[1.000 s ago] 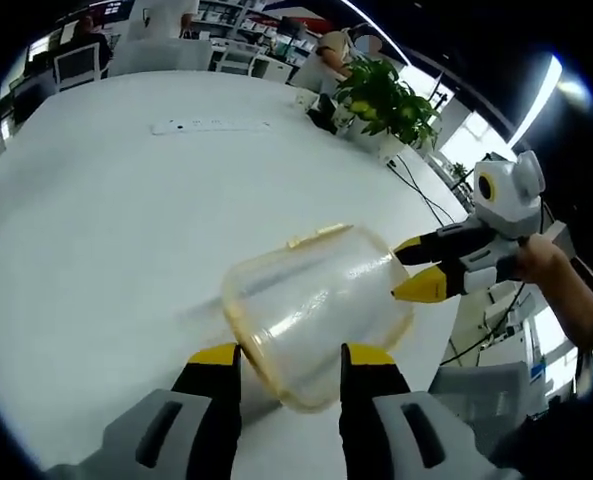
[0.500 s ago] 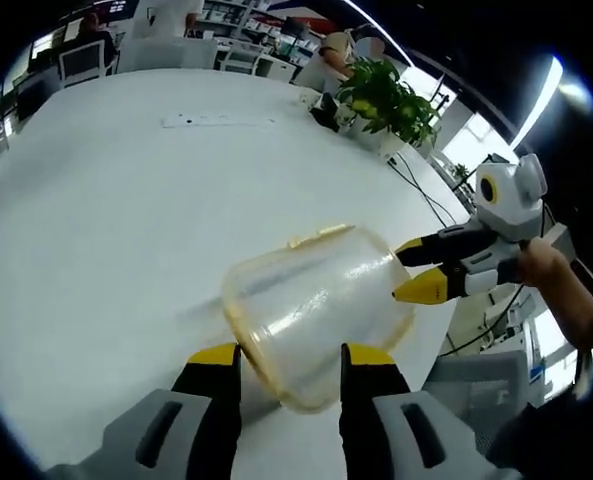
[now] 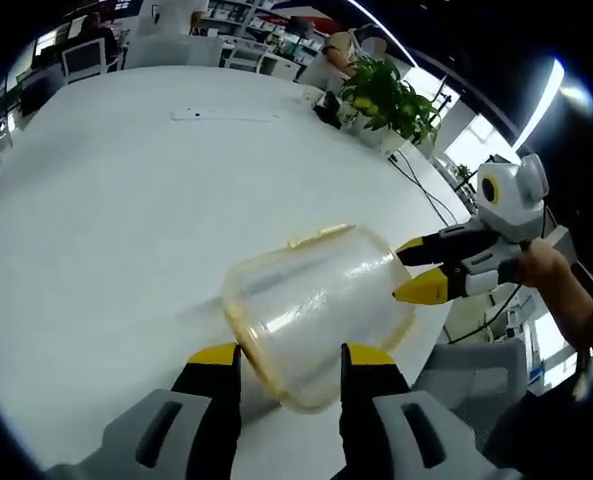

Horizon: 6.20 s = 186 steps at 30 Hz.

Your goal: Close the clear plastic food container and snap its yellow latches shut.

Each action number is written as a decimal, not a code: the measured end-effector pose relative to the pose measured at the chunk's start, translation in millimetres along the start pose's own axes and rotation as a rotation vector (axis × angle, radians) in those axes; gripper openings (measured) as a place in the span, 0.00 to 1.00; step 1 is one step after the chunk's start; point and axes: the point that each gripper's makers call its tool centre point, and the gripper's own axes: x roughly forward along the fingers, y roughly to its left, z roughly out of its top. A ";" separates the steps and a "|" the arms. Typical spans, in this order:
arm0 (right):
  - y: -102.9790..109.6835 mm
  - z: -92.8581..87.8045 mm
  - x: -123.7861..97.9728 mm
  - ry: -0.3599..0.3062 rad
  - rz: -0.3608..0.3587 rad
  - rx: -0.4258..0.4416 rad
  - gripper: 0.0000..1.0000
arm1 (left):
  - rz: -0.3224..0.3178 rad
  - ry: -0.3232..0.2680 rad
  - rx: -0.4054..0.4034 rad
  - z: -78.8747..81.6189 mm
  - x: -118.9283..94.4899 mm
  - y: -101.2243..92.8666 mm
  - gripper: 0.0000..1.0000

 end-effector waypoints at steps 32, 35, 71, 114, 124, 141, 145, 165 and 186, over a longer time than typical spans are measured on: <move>24.7 -18.0 -2.1 0.024 -0.003 -0.001 0.36 | 0.006 0.039 -0.025 -28.3 -18.1 -3.0 0.33; 25.2 -18.9 -2.7 0.027 0.004 -0.020 0.37 | 0.004 0.035 -0.023 -28.2 -18.0 -2.9 0.33; 46.7 11.5 -18.1 -0.041 0.187 -0.347 0.30 | 0.002 0.001 0.399 -3.8 -35.9 -25.3 0.38; 63.0 41.5 28.0 -0.010 0.282 -0.644 0.19 | -0.165 0.031 0.769 2.3 5.9 -74.1 0.19; 64.6 43.6 34.3 0.034 0.337 -0.686 0.30 | -0.168 0.042 0.845 -13.5 2.2 -82.2 0.27; 67.2 35.1 43.8 0.170 0.442 -0.718 0.35 | -0.113 0.001 1.011 -23.0 8.0 -84.9 0.30; 66.0 34.5 45.1 0.203 0.456 -0.727 0.36 | -0.102 -0.004 1.047 -22.4 8.0 -83.5 0.29; 67.2 30.7 48.3 0.330 0.493 -0.759 0.36 | -0.074 -0.023 1.176 -26.0 12.3 -81.4 0.30; 72.6 27.4 52.1 0.447 0.533 -0.764 0.31 | -0.022 -0.035 1.192 -19.9 13.0 -76.4 0.25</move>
